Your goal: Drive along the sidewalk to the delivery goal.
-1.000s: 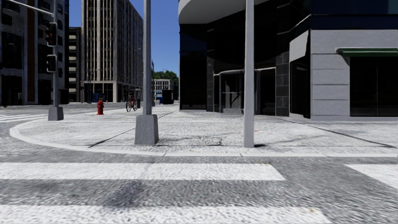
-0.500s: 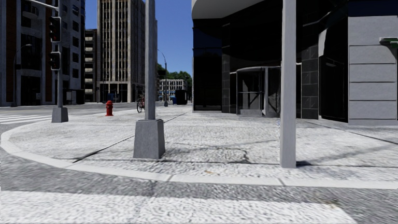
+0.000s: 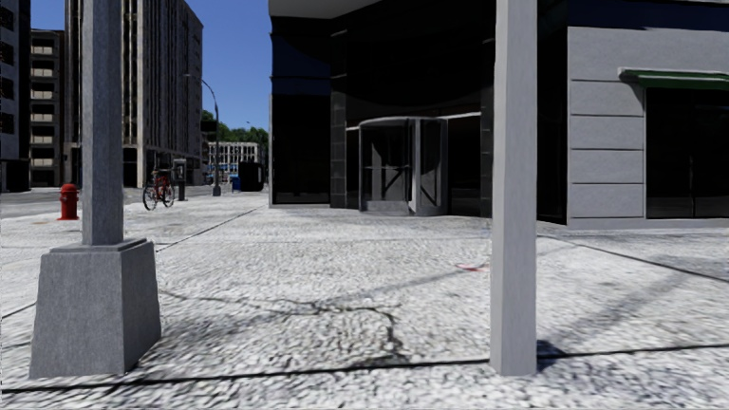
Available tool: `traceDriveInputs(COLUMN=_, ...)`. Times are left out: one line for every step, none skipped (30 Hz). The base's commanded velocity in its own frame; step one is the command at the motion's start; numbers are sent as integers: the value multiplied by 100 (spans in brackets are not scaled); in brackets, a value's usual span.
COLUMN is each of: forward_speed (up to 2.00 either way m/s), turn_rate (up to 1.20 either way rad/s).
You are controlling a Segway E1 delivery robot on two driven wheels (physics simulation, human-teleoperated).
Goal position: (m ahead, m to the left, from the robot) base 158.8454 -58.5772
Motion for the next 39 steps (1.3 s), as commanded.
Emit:
traceDriveInputs(forward_speed=155, turn_rate=0)
traceDriveInputs(forward_speed=140, turn_rate=0)
traceDriveInputs(forward_speed=133, turn_rate=0)
traceDriveInputs(forward_speed=133, turn_rate=0)
traceDriveInputs(forward_speed=124, turn_rate=0)
traceDriveInputs(forward_speed=118, turn_rate=0)
traceDriveInputs(forward_speed=114, turn_rate=0)
traceDriveInputs(forward_speed=113, turn_rate=0)
traceDriveInputs(forward_speed=113, turn_rate=0)
traceDriveInputs(forward_speed=113, turn_rate=0)
traceDriveInputs(forward_speed=113, turn_rate=0)
traceDriveInputs(forward_speed=113, turn_rate=0)
traceDriveInputs(forward_speed=113, turn_rate=0)
traceDriveInputs(forward_speed=113, turn_rate=0)
traceDriveInputs(forward_speed=113, turn_rate=0)
traceDriveInputs(forward_speed=113, turn_rate=0)
traceDriveInputs(forward_speed=113, turn_rate=0)
traceDriveInputs(forward_speed=113, turn_rate=0)
traceDriveInputs(forward_speed=113, turn_rate=0)
traceDriveInputs(forward_speed=113, turn_rate=0)
traceDriveInputs(forward_speed=113, turn_rate=0)
traceDriveInputs(forward_speed=113, turn_rate=0)
traceDriveInputs(forward_speed=113, turn_rate=0)
traceDriveInputs(forward_speed=113, turn_rate=0)
traceDriveInputs(forward_speed=113, turn_rate=0)
traceDriveInputs(forward_speed=113, turn_rate=0)
traceDriveInputs(forward_speed=113, turn_rate=0)
traceDriveInputs(forward_speed=113, turn_rate=0)
traceDriveInputs(forward_speed=113, turn_rate=0)
traceDriveInputs(forward_speed=113, turn_rate=0)
traceDriveInputs(forward_speed=113, turn_rate=0)
traceDriveInputs(forward_speed=113, turn_rate=0)
traceDriveInputs(forward_speed=113, turn_rate=0)
traceDriveInputs(forward_speed=113, turn_rate=0)
traceDriveInputs(forward_speed=113, turn_rate=0)
traceDriveInputs(forward_speed=113, turn_rate=0)
traceDriveInputs(forward_speed=113, turn_rate=0)
traceDriveInputs(forward_speed=113, turn_rate=0)
traceDriveInputs(forward_speed=113, turn_rate=0)
